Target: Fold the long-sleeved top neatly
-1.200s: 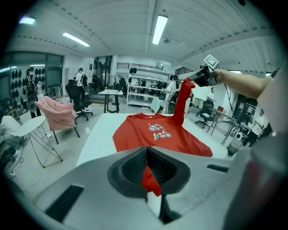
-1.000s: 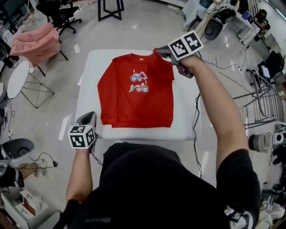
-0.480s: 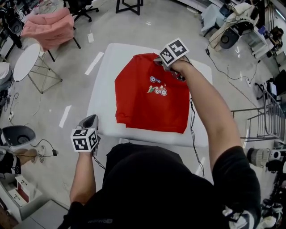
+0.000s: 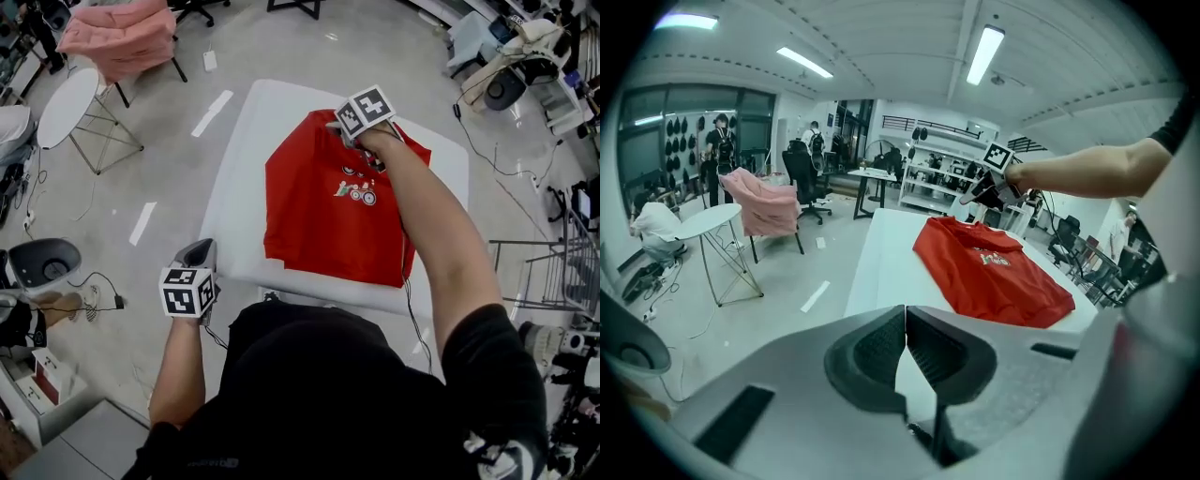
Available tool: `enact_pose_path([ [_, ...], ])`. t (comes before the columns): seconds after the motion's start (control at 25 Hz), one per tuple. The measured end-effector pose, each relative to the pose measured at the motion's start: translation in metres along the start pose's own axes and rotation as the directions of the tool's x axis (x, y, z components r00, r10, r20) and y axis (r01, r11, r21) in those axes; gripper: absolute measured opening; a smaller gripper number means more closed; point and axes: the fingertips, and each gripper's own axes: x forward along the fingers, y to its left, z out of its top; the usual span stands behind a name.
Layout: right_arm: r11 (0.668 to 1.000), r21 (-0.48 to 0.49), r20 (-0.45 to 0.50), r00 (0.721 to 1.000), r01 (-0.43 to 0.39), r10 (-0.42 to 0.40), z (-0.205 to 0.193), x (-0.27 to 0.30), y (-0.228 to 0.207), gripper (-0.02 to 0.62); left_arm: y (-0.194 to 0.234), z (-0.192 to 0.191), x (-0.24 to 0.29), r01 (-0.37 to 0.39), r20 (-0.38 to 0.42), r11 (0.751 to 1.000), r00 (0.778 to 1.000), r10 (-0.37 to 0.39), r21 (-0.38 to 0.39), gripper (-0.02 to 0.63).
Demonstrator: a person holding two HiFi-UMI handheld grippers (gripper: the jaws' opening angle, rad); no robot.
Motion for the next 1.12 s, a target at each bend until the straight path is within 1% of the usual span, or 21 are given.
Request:
enact_pose_path([
  [0.2,1.0,0.012,0.057,0.998,0.002,-0.002,0.001,-0.013,-0.002,0.047,-0.011,0.01,0.011,0.049,-0.009,0.998,0.999,-0.049,0.046,0.006],
  [0.32,0.999,0.051,0.135,0.991,0.006,-0.013,-0.007,-0.037,-0.006,0.006,-0.032,0.021,0.021,0.099,-0.005,0.991,0.995,-0.099,0.091,0.006],
  [0.48,0.996,0.094,0.245,0.969,-0.002,-0.021,-0.033,-0.076,-0.001,0.005,-0.061,0.034,0.032,0.137,0.01,0.982,0.99,-0.139,0.132,0.006],
  [0.6,0.994,0.109,0.285,0.957,0.023,-0.054,-0.067,-0.102,0.006,0.005,-0.081,0.044,0.033,0.161,0.031,0.978,0.986,-0.166,0.135,0.007],
  [0.76,0.993,0.105,0.311,0.946,0.062,-0.092,-0.121,-0.139,0.019,0.005,-0.111,0.054,0.031,0.174,0.046,0.969,0.982,-0.184,0.175,0.006],
  [1.04,0.985,0.169,0.401,0.91,0.042,-0.108,-0.206,-0.194,0.05,0.005,-0.153,0.059,0.021,0.172,0.055,0.962,0.981,-0.187,0.212,0.006],
  [1.12,0.983,0.179,0.417,0.901,0.042,-0.115,-0.228,-0.205,0.06,0.005,-0.159,0.057,0.021,0.167,0.052,0.961,0.982,-0.182,0.222,0.006],
])
